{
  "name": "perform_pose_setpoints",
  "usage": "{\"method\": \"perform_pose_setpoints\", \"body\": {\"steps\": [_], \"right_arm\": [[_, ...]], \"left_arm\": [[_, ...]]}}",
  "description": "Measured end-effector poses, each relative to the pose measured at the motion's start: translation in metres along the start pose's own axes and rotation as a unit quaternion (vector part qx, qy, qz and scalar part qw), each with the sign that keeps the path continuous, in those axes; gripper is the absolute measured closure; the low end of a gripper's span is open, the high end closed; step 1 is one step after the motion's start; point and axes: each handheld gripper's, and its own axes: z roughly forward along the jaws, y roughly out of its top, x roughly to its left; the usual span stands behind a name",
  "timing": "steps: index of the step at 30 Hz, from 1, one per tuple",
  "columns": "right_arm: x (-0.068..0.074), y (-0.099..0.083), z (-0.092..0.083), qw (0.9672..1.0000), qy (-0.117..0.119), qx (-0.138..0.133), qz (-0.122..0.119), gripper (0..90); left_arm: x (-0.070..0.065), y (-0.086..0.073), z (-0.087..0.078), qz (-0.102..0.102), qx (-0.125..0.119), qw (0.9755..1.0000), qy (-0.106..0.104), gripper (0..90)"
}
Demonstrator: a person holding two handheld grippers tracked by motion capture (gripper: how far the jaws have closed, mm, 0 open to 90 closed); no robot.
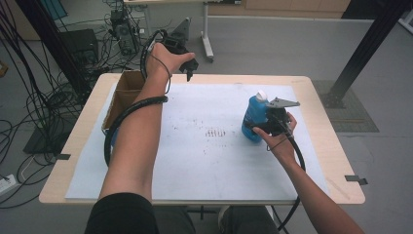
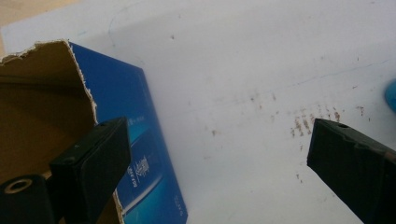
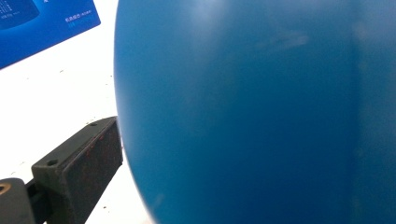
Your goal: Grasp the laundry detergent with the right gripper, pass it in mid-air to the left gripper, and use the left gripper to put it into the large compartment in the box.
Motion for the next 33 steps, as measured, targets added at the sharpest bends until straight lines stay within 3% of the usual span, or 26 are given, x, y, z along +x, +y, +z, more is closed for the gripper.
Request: {"method": "perform_pose_setpoints", "body": {"steps": [33], "right_arm": [[-0.0004, 0.0003, -0.0015, 1.0, 0.001, -0.001, -0.002, 1.6]], "left_arm": [[-0.0007, 0.0, -0.0043, 0.002, -0.003, 1.0, 0.0, 6.9]]}}
